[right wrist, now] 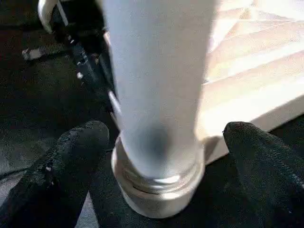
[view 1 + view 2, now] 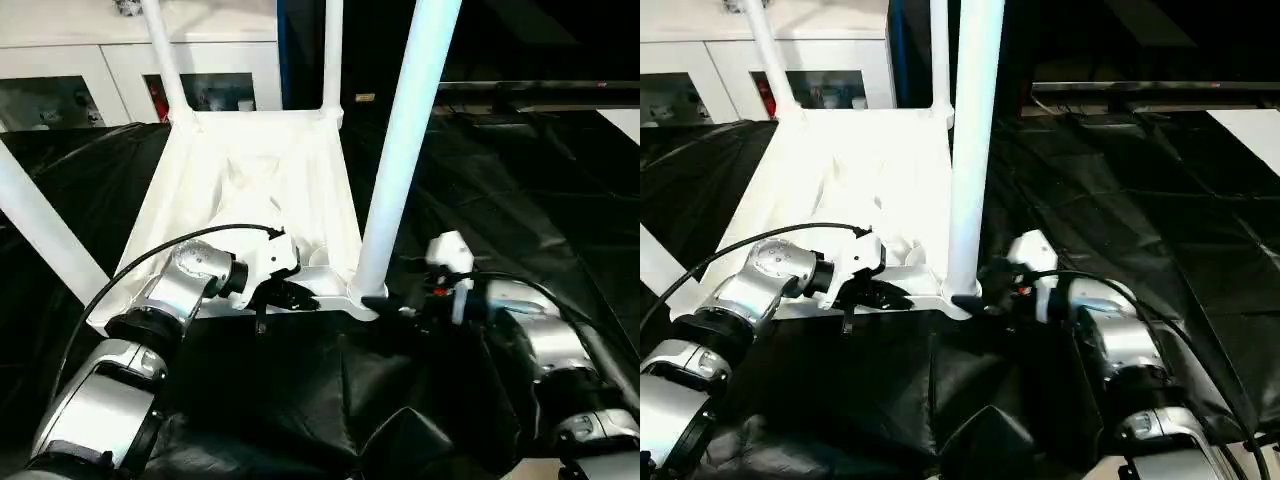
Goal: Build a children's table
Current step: Rotate leg to tighten
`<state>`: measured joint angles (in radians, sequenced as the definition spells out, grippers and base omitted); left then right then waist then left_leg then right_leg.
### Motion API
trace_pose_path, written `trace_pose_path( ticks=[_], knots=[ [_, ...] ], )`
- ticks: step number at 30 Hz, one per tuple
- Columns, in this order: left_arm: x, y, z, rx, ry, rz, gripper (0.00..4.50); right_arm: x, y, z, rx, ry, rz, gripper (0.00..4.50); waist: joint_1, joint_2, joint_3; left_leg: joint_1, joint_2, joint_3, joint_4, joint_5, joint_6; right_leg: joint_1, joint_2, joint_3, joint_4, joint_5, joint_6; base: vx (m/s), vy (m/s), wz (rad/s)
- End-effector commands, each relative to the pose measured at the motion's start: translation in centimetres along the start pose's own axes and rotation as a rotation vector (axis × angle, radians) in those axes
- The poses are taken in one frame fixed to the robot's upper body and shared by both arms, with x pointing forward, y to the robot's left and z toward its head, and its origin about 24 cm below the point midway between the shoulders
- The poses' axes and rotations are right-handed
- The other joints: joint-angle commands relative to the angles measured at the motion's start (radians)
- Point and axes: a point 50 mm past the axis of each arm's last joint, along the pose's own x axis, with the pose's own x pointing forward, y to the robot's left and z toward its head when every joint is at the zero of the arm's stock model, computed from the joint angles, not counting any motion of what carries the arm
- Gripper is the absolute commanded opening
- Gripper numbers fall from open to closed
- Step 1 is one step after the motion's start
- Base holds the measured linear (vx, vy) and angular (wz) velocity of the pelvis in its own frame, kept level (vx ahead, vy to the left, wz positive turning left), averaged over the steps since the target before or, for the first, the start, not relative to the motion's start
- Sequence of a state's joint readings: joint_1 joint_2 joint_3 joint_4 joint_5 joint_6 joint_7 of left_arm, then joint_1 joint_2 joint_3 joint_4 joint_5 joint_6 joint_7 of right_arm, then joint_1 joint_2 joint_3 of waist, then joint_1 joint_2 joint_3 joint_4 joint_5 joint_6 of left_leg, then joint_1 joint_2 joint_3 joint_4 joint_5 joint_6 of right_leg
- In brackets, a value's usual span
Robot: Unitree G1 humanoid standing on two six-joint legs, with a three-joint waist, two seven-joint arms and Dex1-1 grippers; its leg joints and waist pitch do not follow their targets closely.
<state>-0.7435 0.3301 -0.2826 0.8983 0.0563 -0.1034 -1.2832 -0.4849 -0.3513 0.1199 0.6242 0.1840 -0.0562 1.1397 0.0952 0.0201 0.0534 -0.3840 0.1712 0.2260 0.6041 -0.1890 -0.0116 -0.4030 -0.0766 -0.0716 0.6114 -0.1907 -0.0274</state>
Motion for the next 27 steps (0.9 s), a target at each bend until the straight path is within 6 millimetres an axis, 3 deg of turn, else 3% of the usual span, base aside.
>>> trace_pose_path(
  ticks=[1, 5, 6, 10, 11, 15, 23, 25, 27],
  knots=[
    [1.0, -0.9, -0.6, -0.044, -0.052, -0.035, 0.00, 0.5, -0.2, 0.5, -0.042, 0.006, 0.004, 4.42, 0.003, -0.009, -0.069, 0.023, 0.075, -0.045, -0.066, -0.159, 0.061, 0.048, -0.095, 0.052, -0.070, -0.167, -0.237, 0.000, 0.000, 0.00],
    [1.0, -0.9, -0.7, -0.041, -0.046, -0.031, 0.00, 1.2, -0.2, 0.6, -0.048, 0.006, 0.007, 4.42, 0.003, -0.010, -0.071, 0.023, 0.075, -0.045, -0.066, -0.151, 0.066, 0.048, -0.093, 0.052, -0.067, -0.151, -0.240, 0.000, 0.000, 0.00],
    [1.0, -0.9, -0.7, -0.041, -0.045, -0.031, 0.00, 1.3, -0.2, 0.6, -0.049, 0.007, 0.006, 4.15, 0.003, -0.008, -0.071, 0.024, 0.076, -0.045, -0.066, -0.148, 0.066, 0.047, -0.093, 0.052, -0.067, -0.149, -0.242, 0.000, 0.000, 0.00],
    [1.0, -0.9, -0.6, -0.038, -0.044, -0.026, 0.00, 1.5, -0.4, 0.8, -0.034, -0.009, -0.005, 4.01, 0.002, -0.010, -0.071, 0.023, 0.076, -0.045, -0.066, -0.150, 0.068, 0.048, -0.093, 0.052, -0.066, -0.144, -0.243, 0.000, 0.000, 0.00],
    [1.0, -0.9, -0.6, -0.038, -0.045, -0.025, 0.00, 1.5, -0.5, 0.8, -0.033, -0.010, -0.004, 3.73, 0.002, -0.010, -0.071, 0.023, 0.076, -0.044, -0.066, -0.148, 0.068, 0.048, -0.093, 0.052, -0.066, -0.142, -0.244, 0.000, 0.000, 0.00],
    [1.0, -0.8, -0.7, -0.039, -0.041, -0.019, 0.00, 1.5, -0.4, 0.7, -0.035, 0.000, 0.007, 3.58, 0.003, -0.009, -0.070, 0.023, 0.076, -0.045, -0.066, -0.151, 0.069, 0.048, -0.094, 0.052, -0.067, -0.150, -0.241, 0.000, 0.000, 0.00],
    [1.1, -0.4, -0.5, -0.044, -0.052, 0.052, 0.00, 1.7, -0.1, -0.2, -0.028, 0.027, -0.007, 2.72, 0.001, -0.007, -0.069, 0.024, 0.077, -0.045, -0.068, -0.165, 0.061, 0.047, -0.093, 0.052, -0.070, -0.168, -0.238, 0.000, 0.000, 0.00],
    [1.6, 0.0, -0.5, -0.064, -0.026, 0.121, 0.00, 1.7, -0.3, -0.9, 0.002, 0.041, -0.079, 2.54, 0.001, -0.007, -0.068, 0.025, 0.077, -0.045, -0.068, -0.169, 0.056, 0.046, -0.094, 0.053, -0.071, -0.175, -0.236, 0.000, 0.000, 0.00],
    [2.2, 0.3, -0.3, -0.077, -0.025, 0.179, 0.00, 1.8, -0.5, -1.7, 0.035, 0.055, -0.168, 2.36, -0.004, -0.011, -0.063, 0.030, 0.072, -0.046, -0.070, -0.207, 0.041, 0.042, -0.095, 0.054, -0.083, -0.259, -0.221, 0.000, 0.000, 0.00]
  ],
)
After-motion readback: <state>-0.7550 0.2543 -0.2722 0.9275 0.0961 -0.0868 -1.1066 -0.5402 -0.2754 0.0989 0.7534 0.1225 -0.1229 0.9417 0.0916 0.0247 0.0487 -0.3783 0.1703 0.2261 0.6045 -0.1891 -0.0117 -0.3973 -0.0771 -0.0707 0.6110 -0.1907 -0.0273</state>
